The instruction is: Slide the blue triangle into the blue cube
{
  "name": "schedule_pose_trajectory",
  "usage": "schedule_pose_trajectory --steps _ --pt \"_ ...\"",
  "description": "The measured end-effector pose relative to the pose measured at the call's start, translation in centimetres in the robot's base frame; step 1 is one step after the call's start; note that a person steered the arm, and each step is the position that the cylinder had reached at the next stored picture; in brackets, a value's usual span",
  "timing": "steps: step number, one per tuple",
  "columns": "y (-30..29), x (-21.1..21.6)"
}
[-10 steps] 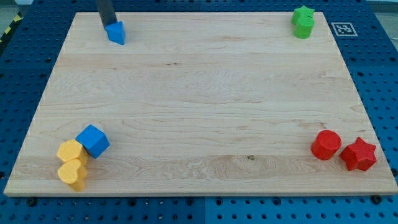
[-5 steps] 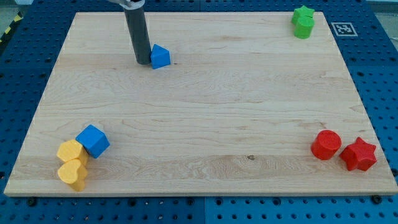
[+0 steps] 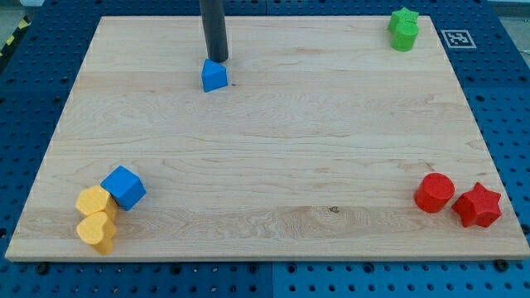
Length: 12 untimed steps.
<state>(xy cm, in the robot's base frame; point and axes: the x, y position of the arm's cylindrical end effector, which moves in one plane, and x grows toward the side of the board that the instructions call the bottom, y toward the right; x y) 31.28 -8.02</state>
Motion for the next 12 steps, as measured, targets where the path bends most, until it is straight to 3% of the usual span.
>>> schedule_pose_trajectory --steps 3,4,6,8,9,10,12 --pt "-0.7 6.1" --pt "-3.8 6.2" --pt "-4.9 10.6" --pt "-2.0 8.6" --pt "0.1 9.7" --pt "-0.1 11.8" --pt "-5.1 10.2"
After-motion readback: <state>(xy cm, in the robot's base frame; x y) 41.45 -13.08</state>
